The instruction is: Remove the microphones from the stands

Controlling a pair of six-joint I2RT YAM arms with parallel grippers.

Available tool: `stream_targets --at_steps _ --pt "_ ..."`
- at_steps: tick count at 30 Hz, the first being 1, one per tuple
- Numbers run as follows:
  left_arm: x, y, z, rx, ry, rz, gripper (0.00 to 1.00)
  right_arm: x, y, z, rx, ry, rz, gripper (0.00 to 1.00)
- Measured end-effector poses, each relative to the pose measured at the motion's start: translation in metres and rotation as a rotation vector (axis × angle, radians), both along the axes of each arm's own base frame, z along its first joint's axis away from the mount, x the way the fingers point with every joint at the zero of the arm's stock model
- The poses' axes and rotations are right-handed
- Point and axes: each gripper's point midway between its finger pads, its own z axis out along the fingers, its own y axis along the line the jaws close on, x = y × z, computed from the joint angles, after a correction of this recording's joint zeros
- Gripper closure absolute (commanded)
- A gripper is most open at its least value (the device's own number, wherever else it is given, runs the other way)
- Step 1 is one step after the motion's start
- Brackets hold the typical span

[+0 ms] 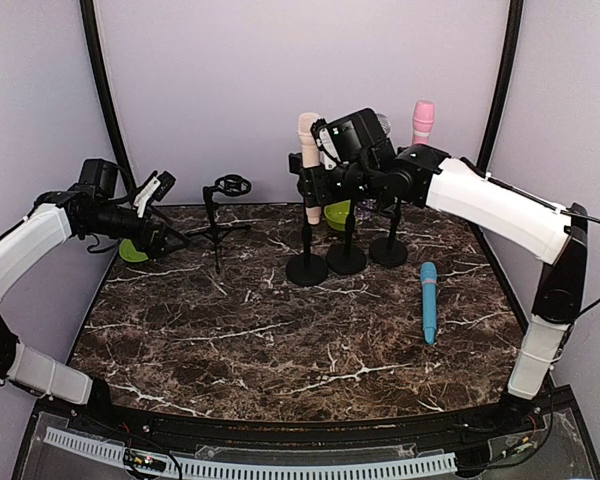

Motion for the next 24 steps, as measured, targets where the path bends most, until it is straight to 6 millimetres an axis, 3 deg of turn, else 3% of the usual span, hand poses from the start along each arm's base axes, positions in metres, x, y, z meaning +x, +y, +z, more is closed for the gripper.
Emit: stream_targets --at_steps 7,12,17,19,24 --pt "-0.002 0.002 0.000 0.005 0.003 0.011 0.01 0.009 0.011 0.012 0.020 -0.090 0.031 0.44" --pt "-0.004 0.004 0.008 0.014 -0.029 0.024 0.01 0.014 0.015 0.003 0.005 -0.122 0.041 0.52" --pt "-0.011 0.006 0.024 0.016 -0.085 0.023 0.01 0.019 0.017 0.000 0.004 -0.156 0.035 0.81" --pt "-0.013 0.006 0.027 0.016 -0.097 0.022 0.01 0.020 0.019 0.002 0.015 -0.172 0.037 0.88" --pt "-0.011 0.010 0.027 0.037 -0.105 0.040 0.01 0.018 0.025 -0.001 0.031 -0.185 0.049 0.91"
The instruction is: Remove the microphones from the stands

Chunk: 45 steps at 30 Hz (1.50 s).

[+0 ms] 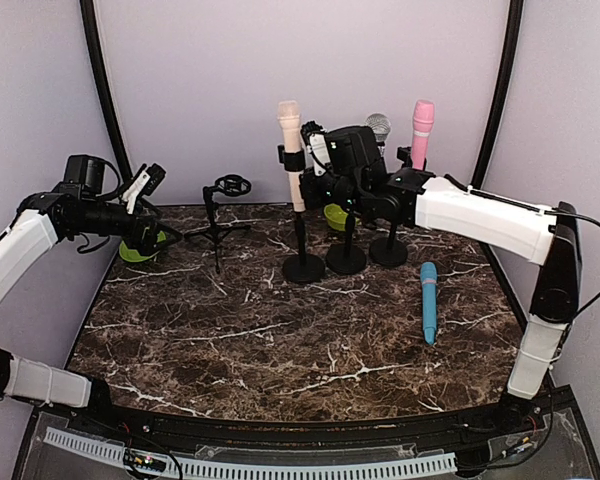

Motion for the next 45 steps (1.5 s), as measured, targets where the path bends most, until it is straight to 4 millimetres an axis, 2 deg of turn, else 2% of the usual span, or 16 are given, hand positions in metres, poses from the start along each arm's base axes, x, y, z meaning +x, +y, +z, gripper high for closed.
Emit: stream_targets --at_steps 1,2,3,4,6,10,15,17,20,24,28,38,45 --pt "0.000 0.001 0.000 0.005 -0.003 0.002 0.01 -0.001 0.001 0.000 0.003 -0.003 0.003 0.88" --pt "0.000 0.001 0.000 0.009 -0.007 0.002 0.01 -0.003 0.002 0.001 0.006 -0.006 0.007 0.81" --pt "-0.001 0.001 0.001 0.012 -0.011 0.000 0.01 -0.005 0.003 0.001 0.009 -0.010 0.011 0.66" --pt "-0.003 0.002 0.002 0.015 -0.015 -0.002 0.01 -0.009 0.004 0.001 0.011 -0.011 0.016 0.58" --pt "-0.007 0.002 0.007 0.018 -0.033 -0.007 0.01 -0.016 0.005 0.004 0.019 -0.019 0.023 0.53" --pt "-0.012 0.002 0.017 0.022 -0.072 -0.014 0.01 -0.023 0.002 0.003 0.037 -0.020 0.012 0.48" --pt "-0.014 0.002 0.017 0.022 -0.071 -0.016 0.01 -0.021 0.000 0.002 0.050 -0.024 -0.009 0.26" --pt "-0.014 0.002 0.016 0.022 -0.067 -0.016 0.01 -0.022 0.001 0.000 0.059 -0.029 -0.010 0.22" --pt "-0.016 0.002 0.015 0.025 -0.061 -0.018 0.01 -0.025 0.003 -0.004 0.050 -0.041 -0.024 0.21" --pt "-0.016 0.002 0.015 0.026 -0.060 -0.021 0.01 -0.030 0.011 0.005 0.049 -0.095 -0.074 0.20" --pt "-0.017 0.002 0.014 0.024 -0.057 -0.023 0.01 -0.023 0.019 0.012 0.055 -0.142 -0.170 0.22" --pt "-0.024 -0.003 0.023 -0.004 -0.078 -0.054 0.01 0.002 0.016 -0.011 -0.010 -0.193 -0.363 0.39" --pt "-0.028 -0.004 0.025 -0.009 -0.086 -0.065 0.01 -0.001 0.017 0.007 0.030 -0.266 -0.390 0.42"
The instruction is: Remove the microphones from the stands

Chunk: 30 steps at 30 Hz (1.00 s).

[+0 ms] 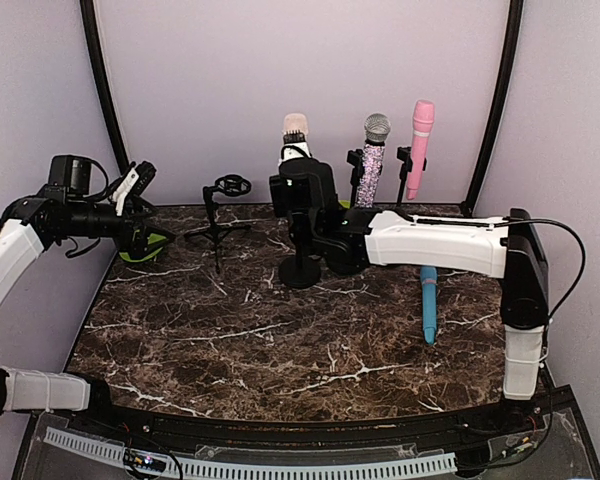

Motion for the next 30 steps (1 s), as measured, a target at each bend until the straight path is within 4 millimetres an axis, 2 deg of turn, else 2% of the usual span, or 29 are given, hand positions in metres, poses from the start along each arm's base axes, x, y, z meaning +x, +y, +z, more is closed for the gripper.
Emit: stream_targets --at_steps 4,9,13,16,21,24,30 --pt "-0.001 0.000 -0.003 0.005 0.005 -0.004 0.01 -0.002 0.001 0.010 0.012 -0.035 -0.009 0.49" --pt "-0.003 0.000 -0.003 0.011 0.000 -0.009 0.01 0.001 0.005 0.010 0.015 -0.051 -0.020 0.59" --pt "-0.006 0.001 -0.002 0.014 -0.005 -0.011 0.01 0.001 0.004 0.011 0.023 -0.053 -0.021 0.79" --pt "-0.007 0.001 -0.001 0.013 -0.008 -0.011 0.01 0.001 0.006 0.010 0.025 -0.054 -0.014 0.88" --pt "-0.009 -0.001 0.000 0.006 -0.005 -0.020 0.01 -0.006 0.009 0.011 0.028 -0.054 0.045 0.94" --pt "-0.013 -0.002 0.000 -0.002 0.003 -0.030 0.01 -0.015 0.012 0.012 0.019 -0.049 0.112 0.95" --pt "-0.021 -0.005 0.004 -0.017 0.004 -0.049 0.01 -0.058 0.034 0.023 0.016 -0.050 0.324 1.00"
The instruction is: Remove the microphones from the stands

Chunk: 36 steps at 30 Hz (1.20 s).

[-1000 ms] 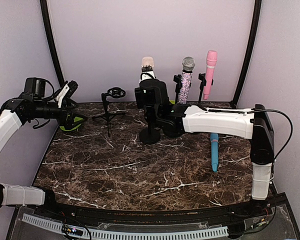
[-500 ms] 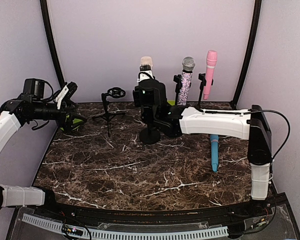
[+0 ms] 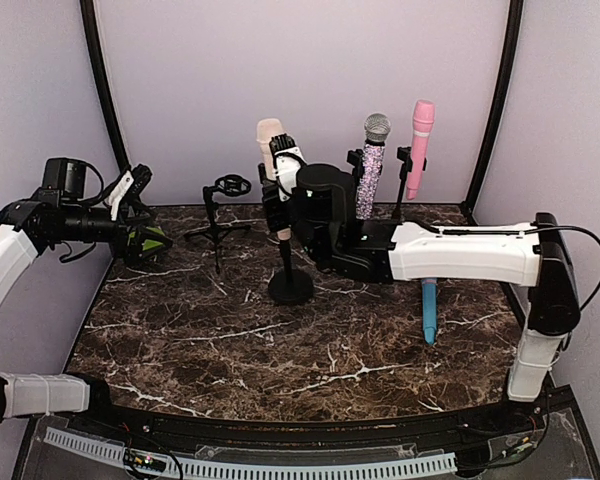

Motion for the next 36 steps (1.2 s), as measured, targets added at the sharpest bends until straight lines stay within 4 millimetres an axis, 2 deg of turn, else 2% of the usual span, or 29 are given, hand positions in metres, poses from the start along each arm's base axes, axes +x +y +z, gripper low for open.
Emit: stream_targets --at_steps 5,9,18,19,24,25,31,36 --pt "-0.006 -0.003 0.006 -0.019 -0.013 -0.022 0.01 -0.034 0.014 0.017 0.066 0.015 0.197 1.00" --pt "-0.012 -0.007 0.011 -0.043 -0.019 -0.051 0.01 -0.051 0.014 0.022 0.104 0.021 0.292 1.00" --pt "-0.026 -0.018 0.028 -0.104 -0.063 -0.138 0.01 -0.074 0.021 -0.009 0.109 0.025 0.376 0.99" --pt "-0.027 -0.020 0.029 -0.111 -0.068 -0.150 0.01 -0.080 0.024 -0.009 0.120 0.024 0.407 0.95" --pt "-0.031 -0.027 0.032 -0.148 -0.062 -0.211 0.01 -0.109 0.039 -0.015 0.159 0.025 0.534 0.54" --pt "-0.030 -0.029 0.032 -0.157 -0.056 -0.227 0.01 -0.115 0.041 -0.016 0.160 0.025 0.554 0.49" --pt "-0.016 -0.042 0.034 -0.187 -0.040 -0.319 0.01 -0.134 0.038 -0.010 0.189 0.059 0.624 0.28" --pt "-0.014 -0.067 0.040 -0.182 -0.061 -0.433 0.01 -0.145 0.031 0.005 0.174 0.073 0.671 0.19"
